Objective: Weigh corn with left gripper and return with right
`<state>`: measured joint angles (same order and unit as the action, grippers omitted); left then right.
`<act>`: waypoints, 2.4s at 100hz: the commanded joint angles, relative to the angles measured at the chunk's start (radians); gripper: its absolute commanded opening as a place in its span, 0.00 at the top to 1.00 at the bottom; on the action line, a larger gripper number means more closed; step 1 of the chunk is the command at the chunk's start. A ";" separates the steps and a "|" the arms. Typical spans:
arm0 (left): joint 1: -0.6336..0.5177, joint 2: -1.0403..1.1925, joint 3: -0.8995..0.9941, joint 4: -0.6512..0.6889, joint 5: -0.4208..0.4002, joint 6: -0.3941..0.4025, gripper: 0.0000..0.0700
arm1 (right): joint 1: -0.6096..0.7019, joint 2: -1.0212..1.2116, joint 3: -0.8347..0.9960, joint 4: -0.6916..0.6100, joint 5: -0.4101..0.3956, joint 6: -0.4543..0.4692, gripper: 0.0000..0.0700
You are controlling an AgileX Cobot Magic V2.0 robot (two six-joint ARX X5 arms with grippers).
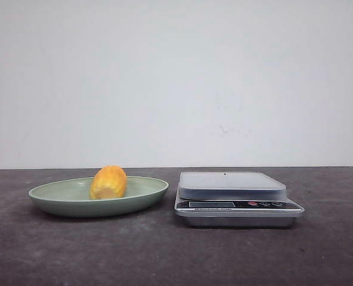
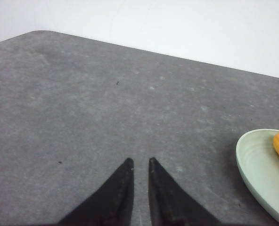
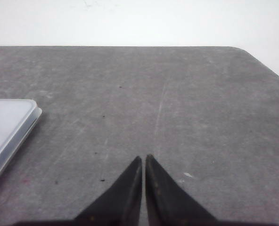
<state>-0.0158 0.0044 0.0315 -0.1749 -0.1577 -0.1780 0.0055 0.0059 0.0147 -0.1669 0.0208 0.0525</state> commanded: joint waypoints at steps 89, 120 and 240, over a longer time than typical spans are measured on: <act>0.000 0.001 -0.008 -0.008 0.142 -0.054 0.99 | 0.000 -0.001 0.022 -0.015 -0.101 0.113 0.99; -0.019 0.080 0.190 0.016 0.166 -0.168 0.98 | 0.000 0.145 0.301 -0.129 -0.088 0.222 1.00; -0.311 0.954 0.949 -0.248 0.319 -0.103 0.38 | 0.085 0.499 0.786 -0.346 -0.179 0.116 0.33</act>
<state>-0.2935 0.9226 0.9604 -0.4465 0.1749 -0.2874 0.0864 0.4980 0.7887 -0.5106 -0.1566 0.1795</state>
